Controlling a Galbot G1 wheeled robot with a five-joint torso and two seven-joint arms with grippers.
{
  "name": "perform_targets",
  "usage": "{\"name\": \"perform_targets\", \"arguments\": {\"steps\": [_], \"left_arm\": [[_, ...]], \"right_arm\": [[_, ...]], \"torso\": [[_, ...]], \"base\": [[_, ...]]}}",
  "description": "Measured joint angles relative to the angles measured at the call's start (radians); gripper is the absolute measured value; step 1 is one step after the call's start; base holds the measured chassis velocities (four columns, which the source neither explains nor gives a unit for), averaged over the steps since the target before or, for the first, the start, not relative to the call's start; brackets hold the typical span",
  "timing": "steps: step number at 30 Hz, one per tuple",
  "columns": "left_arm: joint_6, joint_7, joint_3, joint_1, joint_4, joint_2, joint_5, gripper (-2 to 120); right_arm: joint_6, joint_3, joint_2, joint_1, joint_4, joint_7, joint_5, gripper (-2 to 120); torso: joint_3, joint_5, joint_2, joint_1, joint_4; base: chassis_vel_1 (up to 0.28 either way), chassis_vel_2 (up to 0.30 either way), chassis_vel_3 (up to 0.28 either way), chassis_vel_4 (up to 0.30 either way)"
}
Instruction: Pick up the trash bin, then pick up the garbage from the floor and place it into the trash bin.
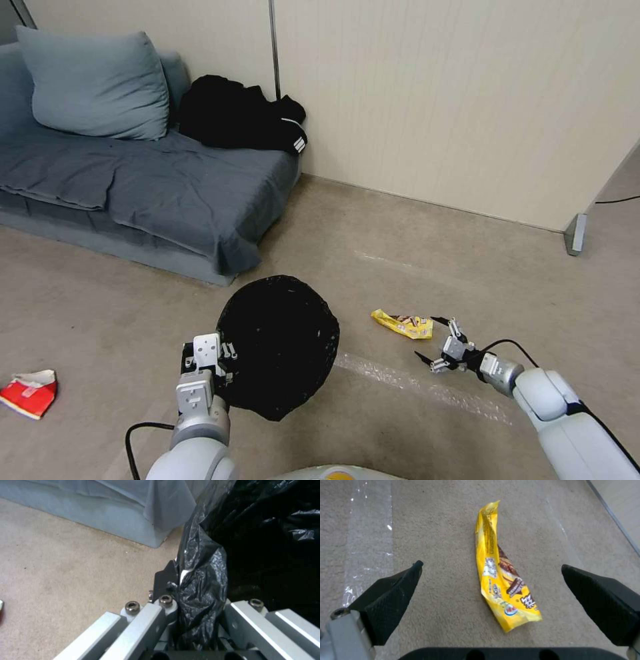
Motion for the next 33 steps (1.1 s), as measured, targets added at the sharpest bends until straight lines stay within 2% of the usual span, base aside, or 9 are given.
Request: {"name": "perform_targets", "arguments": {"steps": [16,33], "left_arm": [[-0.017,-0.001,0.008,0.044,-0.019,-0.008,0.03,3],[-0.053,0.0,0.024,0.092,-0.02,-0.026,0.084,3]], "right_arm": [[0.103,0.01,0.092,0.143,-0.271,0.008,-0.026,100],[0.104,-0.005,0.13,0.281,-0.503,0.061,-0.067,100]], "torso": [[0.0,0.0,0.0,0.0,0.0001],[0.0,-0.0001,0.0,0.0,0.0002]], "base": [[0.0,0.0,0.0,0.0],[0.0,0.0,0.0,0.0]]}}
